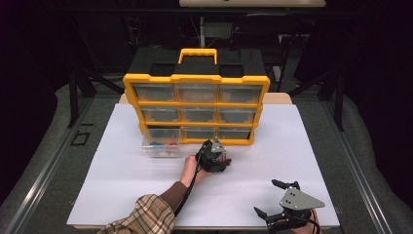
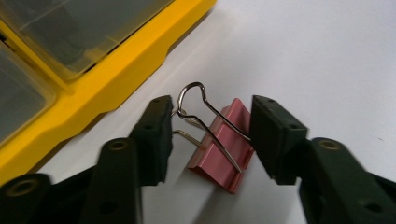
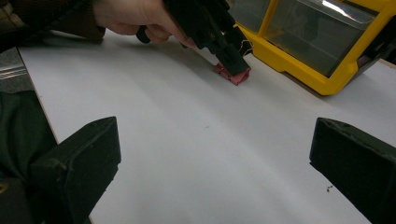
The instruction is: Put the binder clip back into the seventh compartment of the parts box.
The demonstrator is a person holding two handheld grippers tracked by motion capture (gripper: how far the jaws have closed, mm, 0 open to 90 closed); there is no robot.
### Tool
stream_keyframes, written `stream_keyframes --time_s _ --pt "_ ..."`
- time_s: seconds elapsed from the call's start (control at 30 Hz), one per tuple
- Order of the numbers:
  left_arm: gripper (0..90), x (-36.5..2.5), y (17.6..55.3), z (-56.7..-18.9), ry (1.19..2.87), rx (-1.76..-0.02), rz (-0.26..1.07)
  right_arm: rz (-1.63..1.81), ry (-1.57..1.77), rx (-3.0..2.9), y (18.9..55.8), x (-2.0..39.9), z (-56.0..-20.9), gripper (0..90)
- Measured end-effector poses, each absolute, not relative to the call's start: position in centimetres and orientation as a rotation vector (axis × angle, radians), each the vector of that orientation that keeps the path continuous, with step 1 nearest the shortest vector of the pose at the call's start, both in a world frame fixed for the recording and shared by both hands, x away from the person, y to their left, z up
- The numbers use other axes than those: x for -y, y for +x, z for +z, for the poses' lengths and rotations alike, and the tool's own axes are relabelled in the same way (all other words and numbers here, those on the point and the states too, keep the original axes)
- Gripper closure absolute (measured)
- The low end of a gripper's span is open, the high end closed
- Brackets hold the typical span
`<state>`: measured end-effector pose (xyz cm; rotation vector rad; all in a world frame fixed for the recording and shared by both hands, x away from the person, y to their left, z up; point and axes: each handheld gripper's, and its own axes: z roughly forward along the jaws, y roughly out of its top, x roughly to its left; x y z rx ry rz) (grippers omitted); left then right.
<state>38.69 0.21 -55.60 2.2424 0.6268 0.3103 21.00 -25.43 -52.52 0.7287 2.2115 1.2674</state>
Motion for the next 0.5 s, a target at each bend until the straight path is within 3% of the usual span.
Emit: stream_keyframes --time_s 0.2,0.5 --pt "65.0 -0.3 38.48 -55.31 2.227 -0.589 0.3 1.267 0.733 -2.209 20.98 25.5 -52.49 1.7" --pt "75.3 -0.14 37.85 -55.02 2.215 -0.538 0.291 1.261 0.737 -2.206 20.96 25.49 -52.48 3.1"
